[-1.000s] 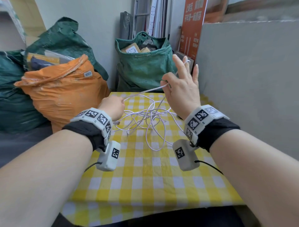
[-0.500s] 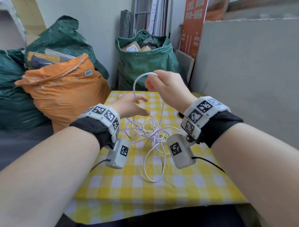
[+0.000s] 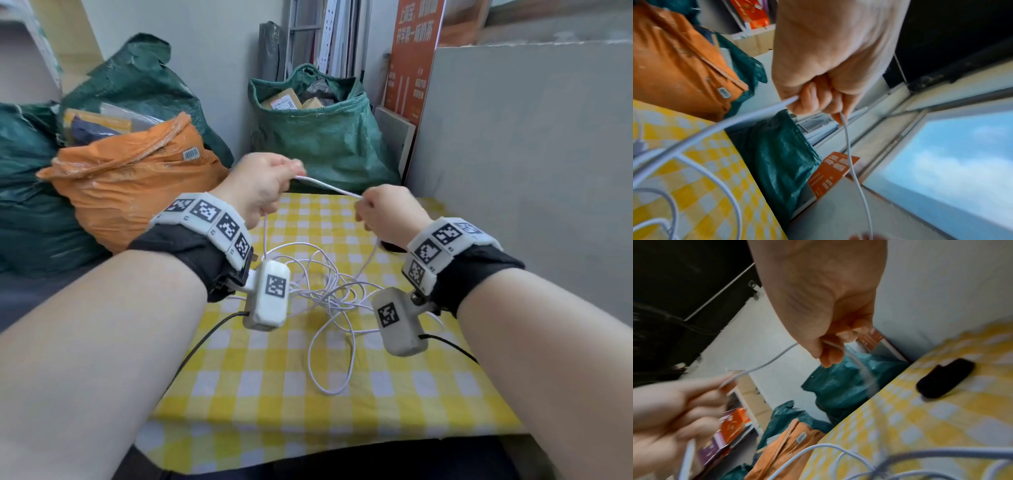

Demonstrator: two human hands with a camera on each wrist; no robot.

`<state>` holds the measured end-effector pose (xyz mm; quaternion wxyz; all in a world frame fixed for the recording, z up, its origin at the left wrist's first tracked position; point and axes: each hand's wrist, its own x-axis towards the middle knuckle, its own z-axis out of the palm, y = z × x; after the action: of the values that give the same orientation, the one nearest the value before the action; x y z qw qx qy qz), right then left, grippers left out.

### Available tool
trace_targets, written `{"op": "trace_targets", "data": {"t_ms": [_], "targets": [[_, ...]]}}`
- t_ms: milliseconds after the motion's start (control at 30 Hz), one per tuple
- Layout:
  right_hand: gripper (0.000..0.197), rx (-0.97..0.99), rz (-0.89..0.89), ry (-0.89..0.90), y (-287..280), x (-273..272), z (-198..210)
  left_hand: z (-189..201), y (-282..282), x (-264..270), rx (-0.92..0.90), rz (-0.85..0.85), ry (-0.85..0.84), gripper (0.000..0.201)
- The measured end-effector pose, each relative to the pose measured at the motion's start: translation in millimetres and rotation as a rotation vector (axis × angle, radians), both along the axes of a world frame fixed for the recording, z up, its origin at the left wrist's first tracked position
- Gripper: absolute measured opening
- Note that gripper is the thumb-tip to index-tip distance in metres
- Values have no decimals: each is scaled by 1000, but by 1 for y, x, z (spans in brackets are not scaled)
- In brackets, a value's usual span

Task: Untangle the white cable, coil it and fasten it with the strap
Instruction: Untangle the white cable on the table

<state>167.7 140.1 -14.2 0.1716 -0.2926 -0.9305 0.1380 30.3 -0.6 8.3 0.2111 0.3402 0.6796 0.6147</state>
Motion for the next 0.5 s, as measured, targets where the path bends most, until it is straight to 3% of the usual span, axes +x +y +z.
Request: {"op": "trace_targets", "data": {"t_ms": [100, 200, 267, 367, 433, 500], "targets": [[34, -93, -59, 8, 17, 11, -9, -9, -7, -22, 23, 297, -27, 22], [41, -483, -98, 98, 19, 13, -19, -22, -9, -33, -71, 408, -10, 23], [44, -685, -96, 128, 14, 12, -22, -26, -8, -32, -195, 454, 170, 18], [41, -828, -55, 311, 5, 6, -14, -25, -8, -19, -414, 597, 591, 19], [38, -893, -18, 442, -1, -1, -6, -19, -4, -3, -299, 525, 751, 19], [37, -941, 13, 508, -8, -6, 2, -15, 2, 12, -225, 219, 630, 16]]}}
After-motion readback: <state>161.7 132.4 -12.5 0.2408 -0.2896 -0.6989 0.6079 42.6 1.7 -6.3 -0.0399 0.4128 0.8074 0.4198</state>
